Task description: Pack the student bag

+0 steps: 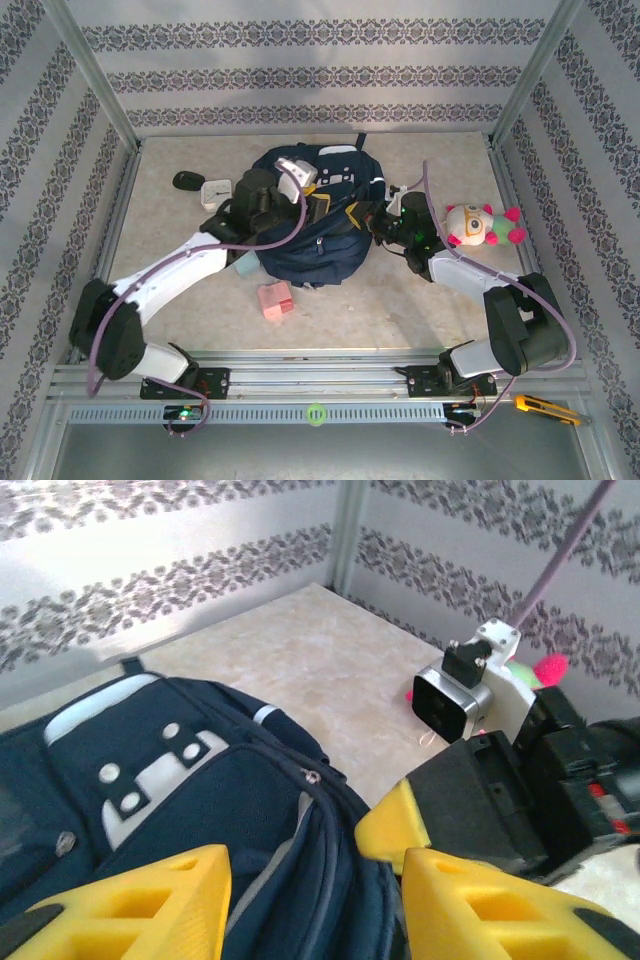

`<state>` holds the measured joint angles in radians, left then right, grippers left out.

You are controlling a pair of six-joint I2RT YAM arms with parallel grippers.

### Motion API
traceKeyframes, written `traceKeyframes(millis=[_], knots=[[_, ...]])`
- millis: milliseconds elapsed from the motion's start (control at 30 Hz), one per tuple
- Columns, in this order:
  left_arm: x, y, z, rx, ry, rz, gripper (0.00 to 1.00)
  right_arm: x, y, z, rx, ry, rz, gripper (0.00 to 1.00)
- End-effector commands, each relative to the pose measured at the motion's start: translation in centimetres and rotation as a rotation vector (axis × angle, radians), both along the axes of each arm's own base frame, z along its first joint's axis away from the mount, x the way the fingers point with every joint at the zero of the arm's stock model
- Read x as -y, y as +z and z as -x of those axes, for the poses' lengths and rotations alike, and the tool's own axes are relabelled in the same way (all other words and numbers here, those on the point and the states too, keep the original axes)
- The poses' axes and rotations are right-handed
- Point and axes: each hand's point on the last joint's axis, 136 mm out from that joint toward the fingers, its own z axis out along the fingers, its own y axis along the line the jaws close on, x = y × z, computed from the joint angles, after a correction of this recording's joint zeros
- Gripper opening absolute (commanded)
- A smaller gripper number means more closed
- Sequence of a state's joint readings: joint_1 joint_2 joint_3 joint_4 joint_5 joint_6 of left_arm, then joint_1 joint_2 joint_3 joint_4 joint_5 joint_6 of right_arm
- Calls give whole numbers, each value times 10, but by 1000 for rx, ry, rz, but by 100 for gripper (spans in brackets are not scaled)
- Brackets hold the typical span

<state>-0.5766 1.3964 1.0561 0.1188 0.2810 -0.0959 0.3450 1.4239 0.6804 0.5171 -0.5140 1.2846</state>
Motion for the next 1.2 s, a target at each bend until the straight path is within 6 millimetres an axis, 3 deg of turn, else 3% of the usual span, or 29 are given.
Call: traceKeyframes(millis=[0,167,433,600,833,967,1167], knots=[[-25,-54,20,-254,168,5,46,-1,22,-6,110,-27,3,0],[-25,-99,48,-412,240,17,46,-5,26,-6,121,-14,3,0],[2,-123,35,-504,238,96,44,-9,30,-5,134,-4,1,0],[20,-129,28,-543,215,170,35,-12,31,-3,135,2,-1,0],[35,-122,36,-559,159,216,34,-10,29,-3,132,-9,4,0],[30,-114,46,-551,177,217,37,-9,26,-2,123,-15,8,0],[18,-121,60,-561,247,148,40,-8,25,-2,124,-18,13,0]])
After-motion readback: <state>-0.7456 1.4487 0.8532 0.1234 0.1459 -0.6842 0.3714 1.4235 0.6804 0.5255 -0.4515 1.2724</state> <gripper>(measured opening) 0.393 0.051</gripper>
